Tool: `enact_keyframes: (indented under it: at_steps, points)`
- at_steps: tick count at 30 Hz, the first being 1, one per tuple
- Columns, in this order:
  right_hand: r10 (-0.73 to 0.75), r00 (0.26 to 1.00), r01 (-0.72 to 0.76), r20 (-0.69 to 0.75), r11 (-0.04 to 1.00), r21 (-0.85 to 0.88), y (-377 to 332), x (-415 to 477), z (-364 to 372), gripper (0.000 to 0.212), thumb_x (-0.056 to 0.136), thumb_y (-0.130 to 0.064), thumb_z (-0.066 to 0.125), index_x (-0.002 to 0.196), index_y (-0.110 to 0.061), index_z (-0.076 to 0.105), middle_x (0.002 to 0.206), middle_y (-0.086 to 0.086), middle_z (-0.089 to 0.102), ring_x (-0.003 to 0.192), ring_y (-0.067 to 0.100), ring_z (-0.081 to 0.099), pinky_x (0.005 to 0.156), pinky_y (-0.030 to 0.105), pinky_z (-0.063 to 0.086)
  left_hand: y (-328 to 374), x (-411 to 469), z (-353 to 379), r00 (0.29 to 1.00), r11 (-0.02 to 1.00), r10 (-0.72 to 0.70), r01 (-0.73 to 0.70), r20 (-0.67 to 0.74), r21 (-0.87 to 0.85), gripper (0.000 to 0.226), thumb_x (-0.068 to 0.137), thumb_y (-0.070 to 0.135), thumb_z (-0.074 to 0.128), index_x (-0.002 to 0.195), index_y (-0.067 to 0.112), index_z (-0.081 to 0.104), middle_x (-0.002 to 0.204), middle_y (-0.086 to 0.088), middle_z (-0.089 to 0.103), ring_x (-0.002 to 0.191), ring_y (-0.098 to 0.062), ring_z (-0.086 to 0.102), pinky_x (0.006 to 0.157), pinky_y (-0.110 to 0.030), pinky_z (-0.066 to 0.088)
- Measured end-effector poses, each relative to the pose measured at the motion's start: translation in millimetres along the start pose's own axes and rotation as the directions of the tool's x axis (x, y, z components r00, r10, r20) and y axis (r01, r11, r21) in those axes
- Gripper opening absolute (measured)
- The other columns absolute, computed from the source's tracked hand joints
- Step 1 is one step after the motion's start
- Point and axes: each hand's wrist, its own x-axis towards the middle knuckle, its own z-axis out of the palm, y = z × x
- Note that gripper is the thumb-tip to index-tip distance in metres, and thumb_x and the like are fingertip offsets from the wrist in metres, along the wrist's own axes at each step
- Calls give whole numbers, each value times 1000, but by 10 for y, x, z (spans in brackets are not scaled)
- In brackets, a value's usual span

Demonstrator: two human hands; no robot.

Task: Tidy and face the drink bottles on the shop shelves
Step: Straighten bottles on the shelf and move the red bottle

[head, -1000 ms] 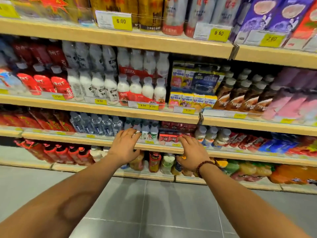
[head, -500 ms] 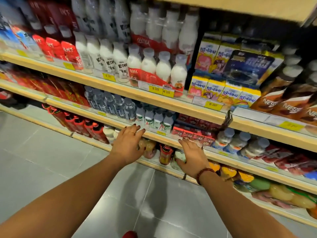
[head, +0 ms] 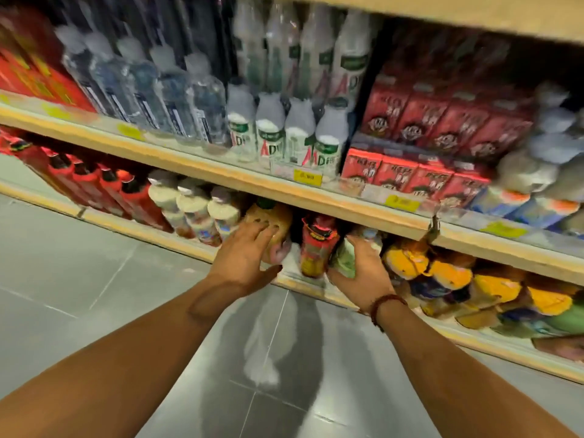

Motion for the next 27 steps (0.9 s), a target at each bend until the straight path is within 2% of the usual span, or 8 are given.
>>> enact_keyframes:
  at_steps: [3, 6, 11, 15, 18, 22, 24, 27]
  points:
    - [20, 999, -15, -44, 994, 109, 205, 234, 267, 83, 75, -33, 76, 143, -12, 32, 144, 10, 40, 133, 25, 37, 101, 24, 28, -81, 108, 404, 998, 990, 54, -57, -27, -129, 71, 75, 37, 74, 136, 12, 47, 138, -10, 50, 131, -28, 42, 107, -37, 35]
    - [78, 993, -56, -93, 974, 218, 313, 404, 402, 91, 72, -33, 79, 144, -13, 28, 146, 4, 38, 132, 15, 37, 100, 22, 29, -120, 169, 743, 999, 949, 12, -28, -52, -315, 72, 74, 33, 77, 135, 11, 47, 137, -9, 51, 128, -27, 43, 107, -35, 35]
    - [51, 987, -31, -152, 991, 132, 334, 731, 470, 74, 67, -31, 83, 125, -5, 44, 129, 14, 50, 120, 28, 47, 94, 33, 40, -164, 300, 1120, 998, 897, -46, 20, -49, -442, 76, 74, 31, 78, 139, 14, 43, 140, -7, 48, 130, -22, 41, 108, -31, 33]
    - [49, 987, -26, -151, 989, 148, 312, 934, 624, 60, 64, -31, 84, 110, -7, 55, 108, 8, 62, 106, 25, 59, 83, 35, 50, -171, 382, 1326, 993, 852, -117, 89, -21, -516, 78, 75, 29, 78, 141, 16, 40, 141, -6, 45, 131, -19, 38, 108, -31, 32]
    - [60, 979, -25, -197, 984, 176, 306, 1014, 744, 62, 61, -32, 86, 110, -8, 57, 111, 12, 64, 106, 28, 60, 89, 42, 51, -182, 387, 1431, 984, 802, -179, 137, -15, -582, 78, 74, 24, 79, 141, 15, 40, 140, -6, 45, 130, -18, 40, 104, -25, 31]
    - [95, 960, -42, -265, 979, 199, 289, 1063, 843, 72, 57, -30, 89, 114, -8, 51, 113, 12, 63, 106, 28, 60, 86, 36, 50, -205, 361, 1483, 977, 751, -212, 162, -2, -640, 76, 74, 19, 80, 140, 12, 41, 138, -8, 47, 128, -19, 42, 105, -29, 35]
    - [102, 959, -49, -265, 979, 198, 284, 1086, 858, 68, 55, -31, 89, 111, -9, 57, 109, 11, 66, 103, 26, 62, 85, 36, 52, -214, 371, 1504, 978, 731, -209, 159, 5, -663, 75, 73, 16, 80, 138, 11, 43, 136, -8, 50, 128, -19, 43, 105, -29, 36]
    - [171, 956, -116, -239, 967, 225, 278, 1101, 873, 48, 51, -32, 90, 84, -17, 59, 93, 4, 65, 92, 20, 64, 77, 34, 55, -244, 374, 1527, 976, 710, -218, 176, 24, -682, 72, 73, 20, 81, 136, 15, 46, 130, 0, 54, 122, -13, 46, 95, -11, 34]
